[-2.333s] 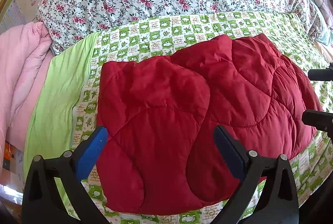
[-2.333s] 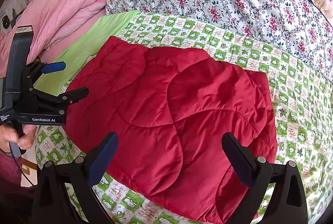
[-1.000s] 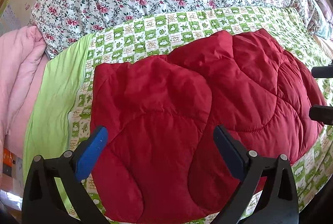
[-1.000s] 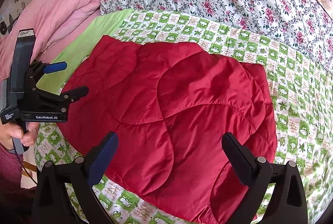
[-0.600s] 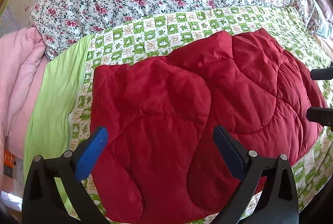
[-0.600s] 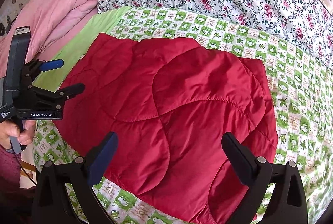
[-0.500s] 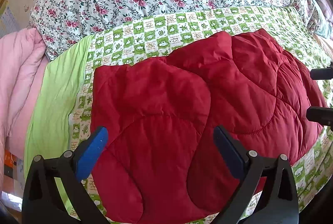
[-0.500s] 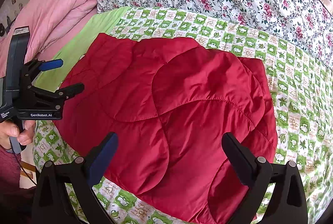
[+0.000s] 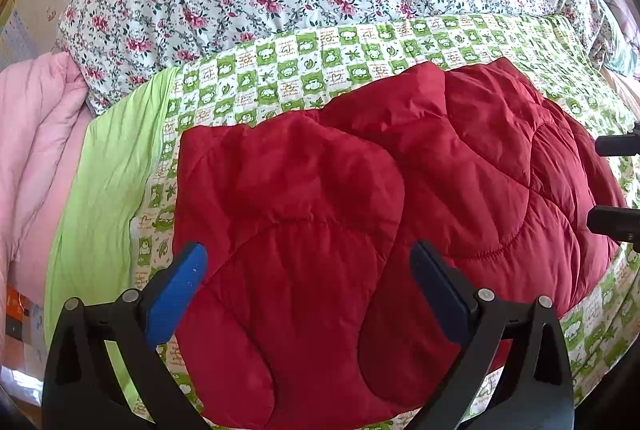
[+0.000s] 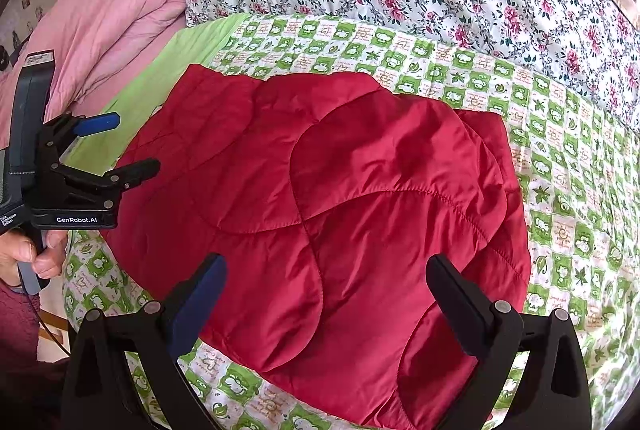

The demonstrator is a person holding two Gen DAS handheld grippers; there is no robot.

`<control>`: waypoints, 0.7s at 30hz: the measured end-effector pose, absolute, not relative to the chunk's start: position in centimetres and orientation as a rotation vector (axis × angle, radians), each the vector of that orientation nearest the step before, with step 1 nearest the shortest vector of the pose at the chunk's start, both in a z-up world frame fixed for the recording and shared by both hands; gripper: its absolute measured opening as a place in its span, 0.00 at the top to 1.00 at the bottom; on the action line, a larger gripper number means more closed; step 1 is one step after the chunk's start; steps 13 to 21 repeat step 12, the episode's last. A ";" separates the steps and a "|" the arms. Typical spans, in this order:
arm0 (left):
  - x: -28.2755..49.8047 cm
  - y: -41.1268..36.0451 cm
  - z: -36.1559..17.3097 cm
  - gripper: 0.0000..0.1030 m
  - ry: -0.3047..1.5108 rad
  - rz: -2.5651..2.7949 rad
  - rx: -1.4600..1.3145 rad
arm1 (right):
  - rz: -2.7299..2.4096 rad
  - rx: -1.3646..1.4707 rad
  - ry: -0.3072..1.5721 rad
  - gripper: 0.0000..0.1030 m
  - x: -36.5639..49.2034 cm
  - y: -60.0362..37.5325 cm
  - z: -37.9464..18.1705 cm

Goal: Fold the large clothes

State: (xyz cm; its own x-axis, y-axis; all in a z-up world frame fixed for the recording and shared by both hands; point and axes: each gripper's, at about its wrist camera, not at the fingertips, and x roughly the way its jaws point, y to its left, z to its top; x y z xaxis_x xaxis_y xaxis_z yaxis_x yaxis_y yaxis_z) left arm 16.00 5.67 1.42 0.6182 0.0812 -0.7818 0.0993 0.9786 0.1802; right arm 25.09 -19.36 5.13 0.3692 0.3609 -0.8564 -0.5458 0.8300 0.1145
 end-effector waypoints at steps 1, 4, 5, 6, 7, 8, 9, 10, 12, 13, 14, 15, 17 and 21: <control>16.1 5.9 1.3 0.01 0.914 -0.012 0.201 | 0.584 -0.199 1.044 0.02 25.2 -19.4 5.0; 16.2 6.3 1.1 0.01 0.918 -0.026 0.173 | 0.587 -0.177 1.058 0.02 25.5 -19.6 4.5; 16.0 6.3 1.1 0.01 0.915 -0.026 0.180 | 0.590 -0.166 1.064 0.02 25.6 -19.7 4.4; 15.9 6.2 1.1 0.01 0.908 -0.019 0.194 | 0.589 -0.157 1.070 0.02 25.8 -19.7 4.3; 15.8 6.2 1.1 0.01 0.905 -0.014 0.202 | 0.585 -0.151 1.073 0.02 25.9 -19.8 4.2; 15.7 6.1 1.1 0.01 0.902 -0.013 0.205 | 0.581 -0.149 1.072 0.02 26.0 -19.8 4.2; 15.7 6.2 1.2 0.01 0.901 -0.016 0.203 | 0.579 -0.148 1.072 0.02 26.0 -19.8 4.1; 15.7 6.2 1.2 0.01 0.901 -0.018 0.199 | 0.576 -0.145 1.072 0.02 26.0 -19.7 4.1; 15.7 6.3 1.3 0.01 0.906 -0.021 0.190 | 0.577 -0.139 1.074 0.02 26.0 -19.8 4.1; 15.7 6.3 1.3 0.01 0.906 -0.021 0.190 | 0.577 -0.139 1.074 0.02 26.0 -19.8 4.1; 15.7 6.3 1.3 0.01 0.906 -0.021 0.190 | 0.577 -0.139 1.074 0.02 26.0 -19.8 4.1; 15.7 6.3 1.3 0.01 0.906 -0.021 0.190 | 0.577 -0.139 1.074 0.02 26.0 -19.8 4.1; 15.7 6.3 1.3 0.01 0.906 -0.021 0.190 | 0.577 -0.139 1.074 0.02 26.0 -19.8 4.1; 15.7 6.3 1.3 0.01 0.906 -0.021 0.190 | 0.577 -0.139 1.074 0.02 26.0 -19.8 4.1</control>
